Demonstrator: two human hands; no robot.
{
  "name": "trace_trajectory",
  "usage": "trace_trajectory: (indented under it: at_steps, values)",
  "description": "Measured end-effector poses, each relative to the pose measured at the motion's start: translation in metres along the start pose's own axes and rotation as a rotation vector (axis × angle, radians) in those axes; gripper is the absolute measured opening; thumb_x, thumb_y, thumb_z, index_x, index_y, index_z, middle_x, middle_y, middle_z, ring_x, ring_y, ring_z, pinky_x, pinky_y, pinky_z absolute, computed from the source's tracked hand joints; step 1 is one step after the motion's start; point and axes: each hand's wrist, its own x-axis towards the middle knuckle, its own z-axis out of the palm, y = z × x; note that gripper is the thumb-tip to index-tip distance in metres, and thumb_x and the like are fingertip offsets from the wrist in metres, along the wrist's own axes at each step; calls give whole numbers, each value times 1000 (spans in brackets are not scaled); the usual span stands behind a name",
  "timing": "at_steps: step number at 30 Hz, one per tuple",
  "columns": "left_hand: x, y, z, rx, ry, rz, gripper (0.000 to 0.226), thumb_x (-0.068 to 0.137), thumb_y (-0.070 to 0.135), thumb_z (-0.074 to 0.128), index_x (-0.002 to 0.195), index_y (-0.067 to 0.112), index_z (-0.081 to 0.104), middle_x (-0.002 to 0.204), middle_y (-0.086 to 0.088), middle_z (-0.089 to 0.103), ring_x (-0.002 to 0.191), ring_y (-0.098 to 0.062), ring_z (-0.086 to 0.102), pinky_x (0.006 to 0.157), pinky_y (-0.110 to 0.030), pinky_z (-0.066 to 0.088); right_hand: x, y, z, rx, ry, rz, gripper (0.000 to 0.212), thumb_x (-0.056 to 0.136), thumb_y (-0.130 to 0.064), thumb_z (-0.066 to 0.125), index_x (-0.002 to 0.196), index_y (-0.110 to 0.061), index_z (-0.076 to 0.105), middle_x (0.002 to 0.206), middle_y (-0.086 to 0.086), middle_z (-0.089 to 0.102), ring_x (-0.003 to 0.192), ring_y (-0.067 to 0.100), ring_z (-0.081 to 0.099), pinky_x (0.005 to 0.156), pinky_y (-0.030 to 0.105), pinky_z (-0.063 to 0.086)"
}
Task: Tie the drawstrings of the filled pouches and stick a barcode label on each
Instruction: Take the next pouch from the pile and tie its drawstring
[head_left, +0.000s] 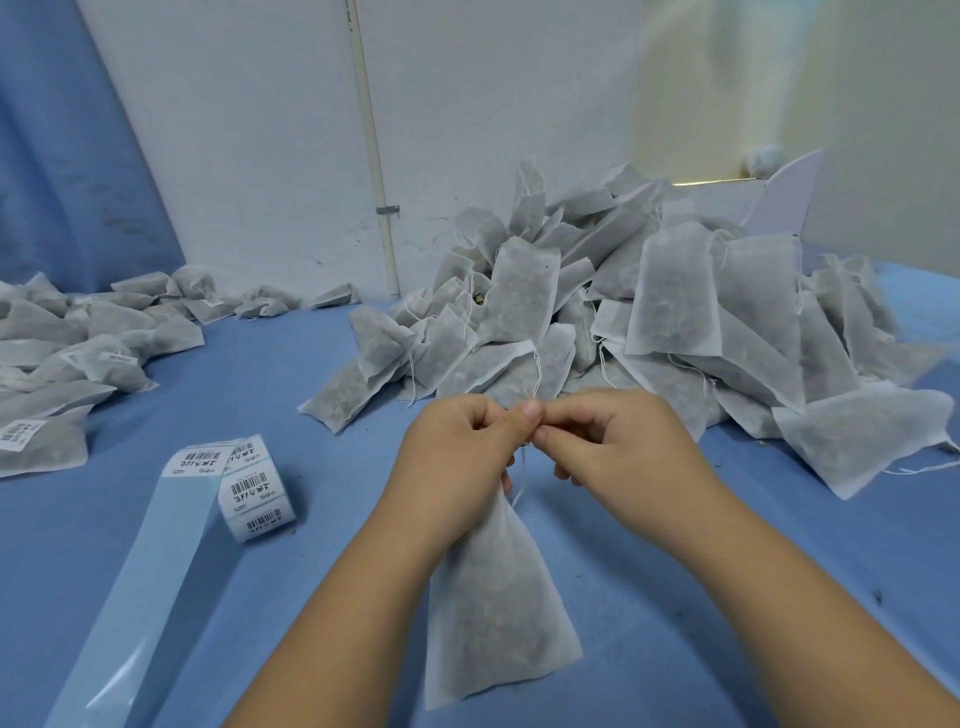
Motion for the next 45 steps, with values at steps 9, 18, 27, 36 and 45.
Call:
trace_trajectory:
  at_steps: [9, 18, 27, 36, 45]
  values:
    - [-2, 6, -9, 49, -127, -17, 42, 90, 46, 63, 59, 19, 57, 45, 6, 55, 37, -2, 41, 38, -10, 29, 0, -5, -2, 119, -108, 138, 12, 90, -18, 65, 84, -17, 75, 67, 5, 65, 54, 5, 57, 64, 38, 51]
    - [-3, 7, -16, -20, -262, -44, 34, 88, 46, 66, 63, 22, 63, 57, 8, 59, 50, -8, 53, 51, -13, 39, 2, -4, -7, 380, -168, 348, 15, 88, -13, 63, 80, -1, 69, 59, 0, 52, 51, 12, 47, 53, 26, 41]
    - [-4, 7, -22, -30, -389, -52, 9, 85, 21, 75, 82, 16, 69, 59, 9, 60, 55, -5, 58, 51, -11, 41, 4, -7, -15, 676, -300, 553, 10, 80, -9, 66, 70, -11, 70, 57, -2, 38, 46, 11, 32, 40, 22, 28]
    - [-2, 1, -20, -4, -354, -49, 11, 84, 23, 75, 81, 15, 69, 57, 9, 58, 52, -2, 56, 49, -9, 39, 1, -8, -15, 623, -418, 551, 18, 80, -17, 68, 63, -18, 63, 61, -3, 42, 50, 12, 39, 46, 23, 34]
    - [3, -2, -22, -79, -353, -82, 13, 84, 23, 76, 91, 13, 70, 74, 2, 67, 61, -10, 61, 58, -18, 45, -1, -10, -9, 342, -187, 335, 14, 68, -26, 80, 67, -18, 69, 69, -2, 68, 67, 10, 66, 60, 23, 48]
